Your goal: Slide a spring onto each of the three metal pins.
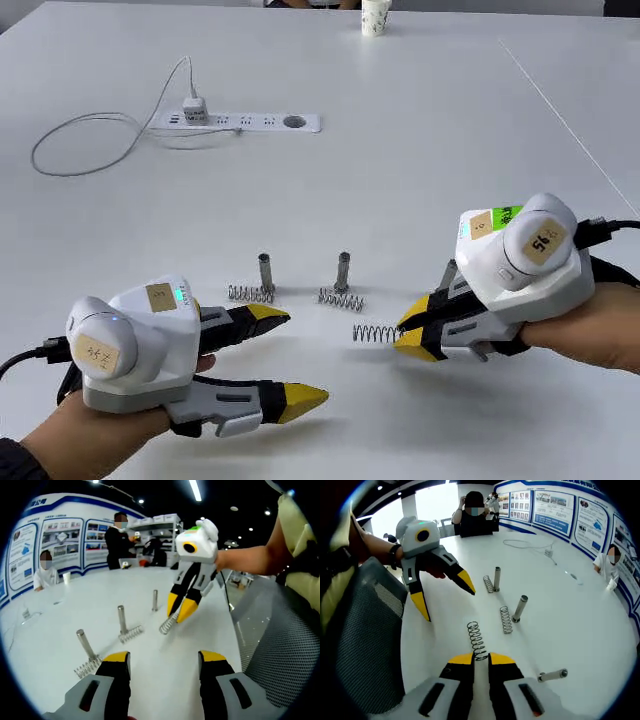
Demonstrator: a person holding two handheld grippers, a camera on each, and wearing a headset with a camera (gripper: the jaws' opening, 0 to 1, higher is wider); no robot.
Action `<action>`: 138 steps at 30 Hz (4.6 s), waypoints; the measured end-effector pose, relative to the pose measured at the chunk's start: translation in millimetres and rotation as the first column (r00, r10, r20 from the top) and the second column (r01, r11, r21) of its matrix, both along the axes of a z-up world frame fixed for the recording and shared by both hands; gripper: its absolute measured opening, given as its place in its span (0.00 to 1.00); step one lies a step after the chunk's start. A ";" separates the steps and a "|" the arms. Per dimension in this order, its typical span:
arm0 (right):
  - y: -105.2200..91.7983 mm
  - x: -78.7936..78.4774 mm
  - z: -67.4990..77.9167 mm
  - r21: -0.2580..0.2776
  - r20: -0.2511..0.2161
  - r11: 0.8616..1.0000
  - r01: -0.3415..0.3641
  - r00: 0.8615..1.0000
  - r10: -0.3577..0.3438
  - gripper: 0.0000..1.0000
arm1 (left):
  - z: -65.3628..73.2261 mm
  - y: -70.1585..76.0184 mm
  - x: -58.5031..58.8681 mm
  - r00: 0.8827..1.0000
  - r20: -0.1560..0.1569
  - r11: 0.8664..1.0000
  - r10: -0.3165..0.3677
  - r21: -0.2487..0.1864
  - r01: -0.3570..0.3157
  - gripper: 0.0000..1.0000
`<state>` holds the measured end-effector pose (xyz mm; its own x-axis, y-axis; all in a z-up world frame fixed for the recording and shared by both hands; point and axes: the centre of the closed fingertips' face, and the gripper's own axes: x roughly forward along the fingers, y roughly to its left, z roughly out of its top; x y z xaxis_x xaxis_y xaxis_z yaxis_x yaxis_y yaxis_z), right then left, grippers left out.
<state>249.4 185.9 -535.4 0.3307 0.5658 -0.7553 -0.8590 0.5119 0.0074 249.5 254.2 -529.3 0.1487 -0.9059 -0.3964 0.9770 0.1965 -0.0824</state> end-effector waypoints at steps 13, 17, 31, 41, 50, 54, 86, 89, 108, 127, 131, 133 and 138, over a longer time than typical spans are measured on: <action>21.3 -8.7 0.6 -0.005 -0.012 0.997 -0.077 0.997 0.077 0.12 | 2.6 -14.7 -7.4 0.999 0.030 0.999 -0.045 -0.007 0.045 0.45; 25.1 -9.3 2.0 -0.003 -0.010 0.996 -0.089 0.996 0.089 0.12 | 2.5 -16.8 -10.2 0.997 0.040 0.998 -0.063 -0.002 0.063 0.41; 32.3 -15.5 1.9 -0.013 -0.018 0.992 -0.123 0.992 0.123 0.12 | 2.4 -17.6 -13.5 0.991 0.093 0.995 -0.100 0.019 0.099 0.24; 34.4 -18.8 3.5 -0.017 -0.019 0.991 -0.133 0.991 0.133 0.12 | 2.2 -18.8 -15.9 0.985 0.120 0.993 -0.121 0.029 0.118 0.15; 35.9 -21.8 9.3 -0.009 -0.014 0.991 -0.136 0.991 0.135 0.12 | 2.0 -17.9 -17.1 0.984 0.130 0.992 -0.125 0.032 0.122 0.12; 38.0 -22.2 14.7 0.000 -0.006 0.991 -0.137 0.991 0.137 0.12 | 1.9 -17.3 -16.7 0.984 0.130 0.992 -0.124 0.032 0.120 0.12; 71.4 -13.7 50.9 0.108 0.096 0.983 -0.150 0.985 0.140 0.12 | 5.6 -17.1 -15.0 0.987 0.121 0.994 -0.106 0.008 0.106 0.11; 76.3 -14.1 53.0 0.120 0.102 0.981 -0.156 0.984 0.144 0.12 | 6.2 -17.6 -15.0 0.987 0.121 0.994 -0.106 0.006 0.106 0.11; 74.0 -10.8 54.6 0.118 0.120 0.982 -0.147 0.984 0.133 0.11 | 8.2 -17.5 -14.1 0.990 0.106 0.995 -0.093 -0.009 0.095 0.15; 44.4 -2.5 62.1 0.108 0.130 0.991 -0.073 0.990 0.059 0.11 | 10.4 0.8 -4.1 0.999 0.043 0.999 0.006 -0.044 -0.004 0.34; 38.2 -0.5 64.0 0.109 0.133 0.993 -0.056 0.990 0.041 0.11 | 10.8 7.7 0.3 0.999 0.032 0.998 0.034 -0.047 -0.032 0.39; 35.7 0.4 64.9 0.108 0.135 0.993 -0.050 0.990 0.035 0.11 | 11.5 10.5 2.3 0.999 0.031 0.998 0.045 -0.049 -0.043 0.40; 27.7 3.3 68.2 0.109 0.141 0.994 -0.031 0.990 0.016 0.11 | 14.1 17.7 7.6 0.997 0.028 0.995 0.078 -0.058 -0.077 0.45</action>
<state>252.7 213.6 -467.2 0.4140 0.6523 -0.6349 -0.8674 0.4943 -0.0576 257.1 271.9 -515.2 0.2302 -0.9121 -0.3391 0.9613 0.2674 -0.0667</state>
